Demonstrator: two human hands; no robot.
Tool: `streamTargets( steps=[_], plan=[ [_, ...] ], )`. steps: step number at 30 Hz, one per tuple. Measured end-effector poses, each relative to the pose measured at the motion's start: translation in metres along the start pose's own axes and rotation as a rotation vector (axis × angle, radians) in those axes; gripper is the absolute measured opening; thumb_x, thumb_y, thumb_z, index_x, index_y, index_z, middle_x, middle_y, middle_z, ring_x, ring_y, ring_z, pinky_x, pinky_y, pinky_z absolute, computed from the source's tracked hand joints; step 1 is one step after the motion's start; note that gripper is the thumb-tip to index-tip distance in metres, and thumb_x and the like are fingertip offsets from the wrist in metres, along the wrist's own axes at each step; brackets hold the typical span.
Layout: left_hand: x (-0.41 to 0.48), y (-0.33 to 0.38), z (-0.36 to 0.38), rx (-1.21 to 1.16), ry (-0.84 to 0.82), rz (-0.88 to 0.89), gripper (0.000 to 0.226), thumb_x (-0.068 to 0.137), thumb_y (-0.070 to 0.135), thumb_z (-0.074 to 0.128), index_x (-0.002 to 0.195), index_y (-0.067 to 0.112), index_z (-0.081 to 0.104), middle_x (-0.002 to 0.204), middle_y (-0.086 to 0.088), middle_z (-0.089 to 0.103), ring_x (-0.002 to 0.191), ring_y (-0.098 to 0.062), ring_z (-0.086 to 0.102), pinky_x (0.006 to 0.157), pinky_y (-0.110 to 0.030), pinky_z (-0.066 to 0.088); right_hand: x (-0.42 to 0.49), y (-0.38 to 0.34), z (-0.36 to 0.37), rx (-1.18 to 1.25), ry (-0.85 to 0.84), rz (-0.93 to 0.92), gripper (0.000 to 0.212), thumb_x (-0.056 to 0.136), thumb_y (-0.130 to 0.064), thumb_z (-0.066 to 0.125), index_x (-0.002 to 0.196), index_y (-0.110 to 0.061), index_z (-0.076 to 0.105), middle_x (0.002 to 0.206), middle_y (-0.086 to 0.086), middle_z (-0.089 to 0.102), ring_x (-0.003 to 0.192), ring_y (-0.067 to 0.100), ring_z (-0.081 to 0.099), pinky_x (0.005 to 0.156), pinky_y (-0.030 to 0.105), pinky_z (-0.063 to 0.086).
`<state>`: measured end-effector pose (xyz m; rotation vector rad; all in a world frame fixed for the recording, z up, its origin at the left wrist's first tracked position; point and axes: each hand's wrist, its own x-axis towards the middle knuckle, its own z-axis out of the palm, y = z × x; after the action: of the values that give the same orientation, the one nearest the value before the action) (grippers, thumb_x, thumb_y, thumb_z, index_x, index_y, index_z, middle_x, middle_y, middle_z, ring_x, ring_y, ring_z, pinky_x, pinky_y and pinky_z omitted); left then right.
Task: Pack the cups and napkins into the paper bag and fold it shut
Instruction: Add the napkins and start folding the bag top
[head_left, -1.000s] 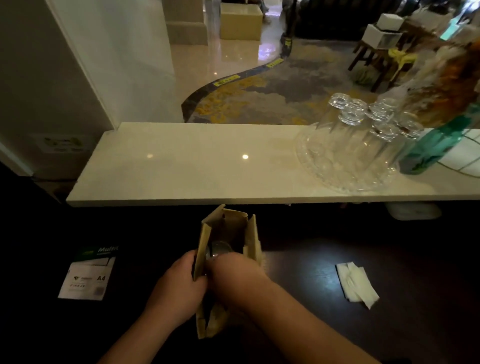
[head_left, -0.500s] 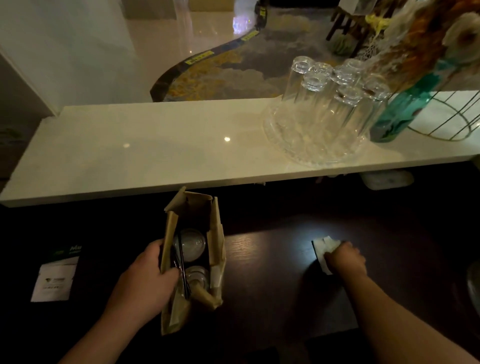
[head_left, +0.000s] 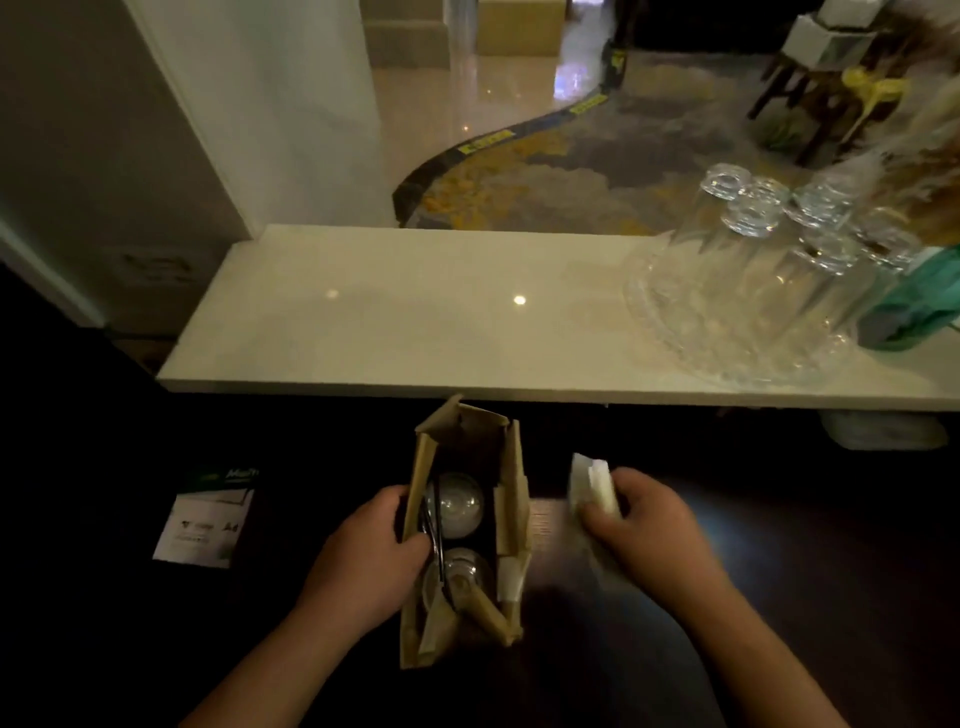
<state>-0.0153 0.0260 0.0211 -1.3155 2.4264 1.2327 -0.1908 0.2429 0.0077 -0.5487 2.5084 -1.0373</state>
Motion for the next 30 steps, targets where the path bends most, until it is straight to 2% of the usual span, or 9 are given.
streamTargets(
  steps=[4, 8, 13, 15, 17, 19, 21, 24, 30],
  plan=[
    [0.005, -0.008, -0.006, -0.080, -0.022, 0.001, 0.022, 0.095, 0.035, 0.068, 0.115, 0.042, 0.064, 0.097, 0.010, 0.072, 0.084, -0.010, 0.069, 0.075, -0.039, 0.060, -0.017, -0.083, 0.022, 0.417, -0.488, -0.096, 0.022, 0.083, -0.033, 0.079, 0.103, -0.028, 0.073, 0.094, -0.002, 0.079, 0.084, 0.014, 0.075, 0.068, 0.028, 0.060],
    [0.003, -0.008, -0.007, -0.105, -0.032, 0.021, 0.026, 0.095, 0.039, 0.068, 0.114, 0.053, 0.058, 0.105, 0.014, 0.069, 0.090, -0.007, 0.065, 0.078, -0.037, 0.060, 0.009, -0.098, 0.070, -0.120, -0.387, -0.115, 0.022, 0.082, -0.035, 0.073, 0.099, -0.035, 0.059, 0.089, -0.007, 0.068, 0.079, 0.008, 0.066, 0.063, 0.026, 0.054],
    [-0.001, -0.005, -0.002, -0.043, -0.038, 0.021, 0.033, 0.093, 0.038, 0.067, 0.125, 0.044, 0.062, 0.110, 0.014, 0.070, 0.096, -0.012, 0.067, 0.086, -0.042, 0.061, 0.036, -0.100, 0.116, -0.648, -0.626, 0.150, 0.086, 0.089, -0.023, 0.073, 0.155, -0.009, 0.020, 0.134, 0.019, 0.059, 0.120, 0.039, 0.059, 0.092, 0.049, 0.051],
    [-0.002, -0.005, 0.001, -0.002, -0.037, 0.033, 0.025, 0.091, 0.044, 0.067, 0.116, 0.045, 0.064, 0.104, 0.015, 0.069, 0.092, -0.010, 0.066, 0.084, -0.041, 0.061, 0.039, -0.108, 0.110, -0.704, -0.684, 0.146, 0.065, 0.089, -0.017, 0.072, 0.146, -0.016, 0.041, 0.134, 0.017, 0.059, 0.118, 0.038, 0.060, 0.092, 0.052, 0.052],
    [-0.002, -0.009, 0.001, 0.066, -0.066, 0.027, 0.019, 0.086, 0.047, 0.070, 0.105, 0.043, 0.066, 0.097, 0.015, 0.070, 0.088, -0.008, 0.065, 0.082, -0.038, 0.061, 0.039, -0.112, 0.097, -0.611, -0.473, -0.062, 0.017, 0.088, -0.019, 0.069, 0.101, -0.028, 0.063, 0.107, 0.004, 0.068, 0.094, 0.025, 0.067, 0.073, 0.042, 0.056],
    [-0.002, -0.012, -0.002, 0.151, -0.140, 0.025, 0.013, 0.082, 0.045, 0.072, 0.092, 0.039, 0.068, 0.090, 0.014, 0.071, 0.083, -0.009, 0.066, 0.079, -0.037, 0.061, 0.040, -0.111, 0.082, -0.508, -0.097, -0.422, 0.011, 0.085, -0.030, 0.065, 0.091, -0.031, 0.056, 0.091, -0.006, 0.062, 0.082, 0.017, 0.062, 0.063, 0.032, 0.051],
    [-0.001, -0.014, -0.006, 0.249, -0.195, 0.059, 0.007, 0.085, 0.040, 0.068, 0.084, 0.033, 0.068, 0.087, 0.010, 0.071, 0.081, -0.013, 0.067, 0.079, -0.039, 0.062, 0.050, -0.109, 0.070, -0.600, 0.005, -0.622, 0.035, 0.083, -0.041, 0.065, 0.112, -0.022, 0.056, 0.105, 0.000, 0.059, 0.096, 0.021, 0.056, 0.074, 0.034, 0.052],
    [0.002, -0.013, -0.014, 0.421, -0.141, 0.192, 0.014, 0.091, 0.033, 0.063, 0.078, 0.028, 0.064, 0.083, 0.007, 0.066, 0.079, -0.016, 0.065, 0.074, -0.039, 0.060, 0.066, -0.105, 0.054, -0.776, -0.172, -0.414, 0.042, 0.089, -0.039, 0.067, 0.122, -0.015, 0.055, 0.119, 0.007, 0.056, 0.112, 0.029, 0.053, 0.088, 0.041, 0.051],
    [0.031, 0.004, -0.040, 0.746, 0.105, 0.463, 0.005, 0.091, 0.025, 0.066, 0.095, 0.027, 0.068, 0.092, 0.004, 0.064, 0.083, -0.019, 0.064, 0.067, -0.035, 0.053, 0.064, -0.080, 0.019, -0.838, -0.271, -0.140, 0.018, 0.083, -0.032, 0.067, 0.092, -0.016, 0.069, 0.084, 0.003, 0.063, 0.090, 0.030, 0.065, 0.069, 0.035, 0.048]
  ],
)
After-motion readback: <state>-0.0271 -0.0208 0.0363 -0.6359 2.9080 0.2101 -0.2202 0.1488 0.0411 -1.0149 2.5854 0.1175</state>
